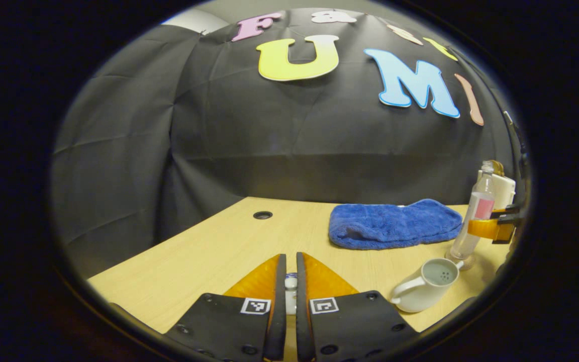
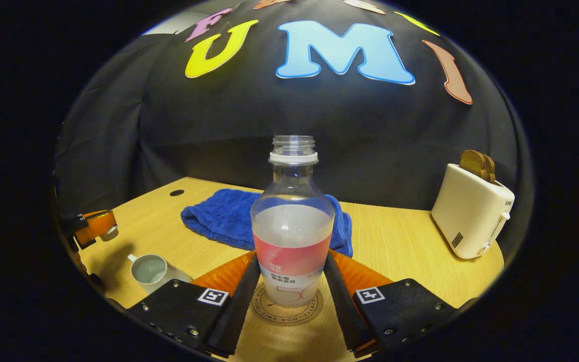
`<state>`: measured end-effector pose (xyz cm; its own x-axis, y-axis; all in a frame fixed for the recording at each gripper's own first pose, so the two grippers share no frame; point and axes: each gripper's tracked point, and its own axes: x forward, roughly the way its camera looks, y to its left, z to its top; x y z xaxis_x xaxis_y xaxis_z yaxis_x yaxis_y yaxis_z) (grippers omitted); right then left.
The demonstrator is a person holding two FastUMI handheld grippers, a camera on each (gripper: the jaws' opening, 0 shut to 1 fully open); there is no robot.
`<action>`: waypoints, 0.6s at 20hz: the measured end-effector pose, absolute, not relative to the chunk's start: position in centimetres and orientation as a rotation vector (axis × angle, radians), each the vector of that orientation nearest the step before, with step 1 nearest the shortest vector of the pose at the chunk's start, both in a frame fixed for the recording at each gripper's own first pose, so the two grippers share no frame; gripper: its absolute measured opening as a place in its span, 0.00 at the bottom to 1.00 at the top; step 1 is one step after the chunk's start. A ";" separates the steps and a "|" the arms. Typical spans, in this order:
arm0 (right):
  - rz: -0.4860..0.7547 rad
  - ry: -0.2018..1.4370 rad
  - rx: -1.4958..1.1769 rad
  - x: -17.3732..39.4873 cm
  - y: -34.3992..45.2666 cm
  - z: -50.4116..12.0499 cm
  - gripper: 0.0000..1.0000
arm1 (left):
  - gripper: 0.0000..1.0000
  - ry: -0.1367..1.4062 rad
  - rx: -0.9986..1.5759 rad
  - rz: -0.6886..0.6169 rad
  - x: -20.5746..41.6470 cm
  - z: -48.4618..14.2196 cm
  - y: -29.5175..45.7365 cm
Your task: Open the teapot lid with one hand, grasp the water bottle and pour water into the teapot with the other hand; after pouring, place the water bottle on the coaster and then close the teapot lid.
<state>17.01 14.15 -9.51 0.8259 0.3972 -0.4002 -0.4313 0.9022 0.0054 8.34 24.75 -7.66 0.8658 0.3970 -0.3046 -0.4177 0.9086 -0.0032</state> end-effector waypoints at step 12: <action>0.386 0.315 -0.102 16.0 11.7 -7.3 0.98 | 0.15 0.252 -0.109 0.343 8.5 -7.1 23.9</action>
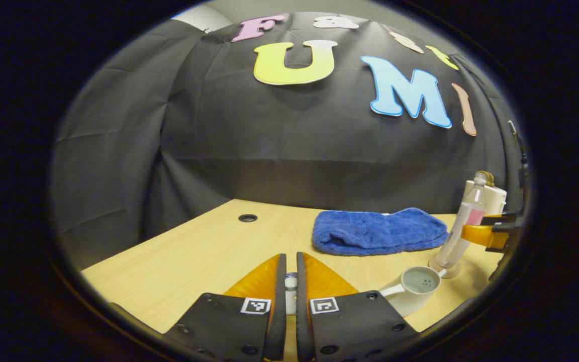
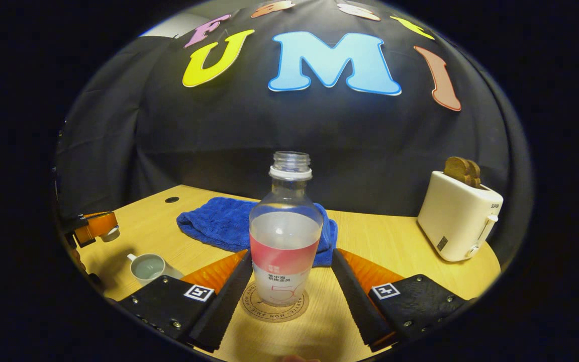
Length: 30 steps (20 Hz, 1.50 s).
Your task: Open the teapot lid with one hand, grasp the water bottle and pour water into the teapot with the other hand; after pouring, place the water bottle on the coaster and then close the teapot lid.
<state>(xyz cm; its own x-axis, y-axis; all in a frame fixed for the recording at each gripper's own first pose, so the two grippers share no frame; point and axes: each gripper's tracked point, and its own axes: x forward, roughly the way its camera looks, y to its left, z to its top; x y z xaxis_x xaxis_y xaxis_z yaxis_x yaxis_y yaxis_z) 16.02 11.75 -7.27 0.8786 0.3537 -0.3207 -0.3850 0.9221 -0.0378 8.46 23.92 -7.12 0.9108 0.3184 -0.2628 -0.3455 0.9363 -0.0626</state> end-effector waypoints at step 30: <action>0.412 0.213 -0.057 6.9 11.0 -6.0 0.98 | 0.15 0.156 0.092 -0.099 13.4 -5.6 6.7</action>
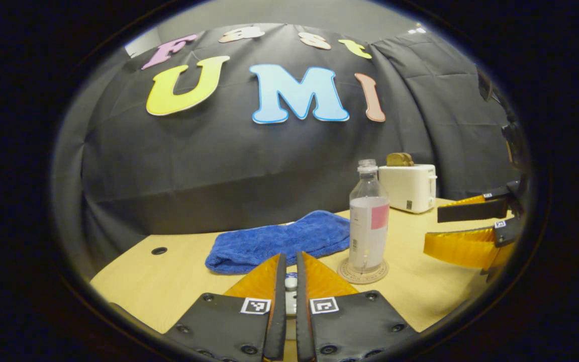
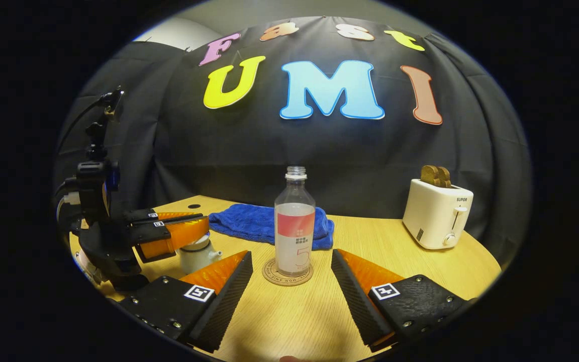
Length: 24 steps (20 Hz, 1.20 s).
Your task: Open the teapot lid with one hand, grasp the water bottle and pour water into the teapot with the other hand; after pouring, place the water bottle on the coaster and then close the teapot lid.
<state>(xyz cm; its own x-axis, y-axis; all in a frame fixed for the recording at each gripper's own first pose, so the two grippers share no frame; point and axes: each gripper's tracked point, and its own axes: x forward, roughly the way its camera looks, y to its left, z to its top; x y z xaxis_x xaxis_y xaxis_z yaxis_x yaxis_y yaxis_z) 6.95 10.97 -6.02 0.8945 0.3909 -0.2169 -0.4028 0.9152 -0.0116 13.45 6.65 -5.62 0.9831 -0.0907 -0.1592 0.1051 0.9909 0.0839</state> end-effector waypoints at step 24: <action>0.403 0.223 -0.044 6.8 10.6 -6.7 0.98 | 0.14 0.128 0.049 -0.068 13.6 -5.8 6.9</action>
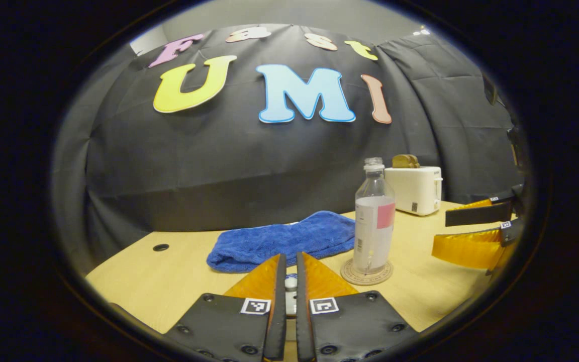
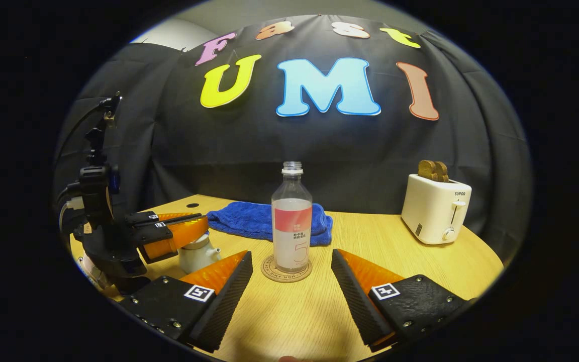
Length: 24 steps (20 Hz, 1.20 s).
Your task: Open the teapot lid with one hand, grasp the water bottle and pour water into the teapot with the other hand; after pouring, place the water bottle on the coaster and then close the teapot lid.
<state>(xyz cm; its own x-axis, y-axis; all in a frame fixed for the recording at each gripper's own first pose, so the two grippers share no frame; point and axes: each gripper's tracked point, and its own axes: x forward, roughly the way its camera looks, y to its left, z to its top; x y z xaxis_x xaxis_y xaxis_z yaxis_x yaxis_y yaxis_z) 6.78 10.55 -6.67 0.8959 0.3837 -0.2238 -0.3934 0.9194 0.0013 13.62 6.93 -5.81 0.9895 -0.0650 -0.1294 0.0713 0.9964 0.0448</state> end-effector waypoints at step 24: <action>0.373 0.211 -0.038 6.1 9.1 -6.2 0.98 | 0.28 0.103 0.024 -0.037 13.5 -5.4 7.6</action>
<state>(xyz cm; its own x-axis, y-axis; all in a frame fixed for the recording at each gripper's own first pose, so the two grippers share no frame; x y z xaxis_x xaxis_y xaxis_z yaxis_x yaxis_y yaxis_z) 6.13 9.11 -6.17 0.9097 0.3574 -0.2115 -0.3653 0.9309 0.0017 13.49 7.59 -5.41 0.9940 -0.0359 -0.1035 0.0385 0.9990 0.0225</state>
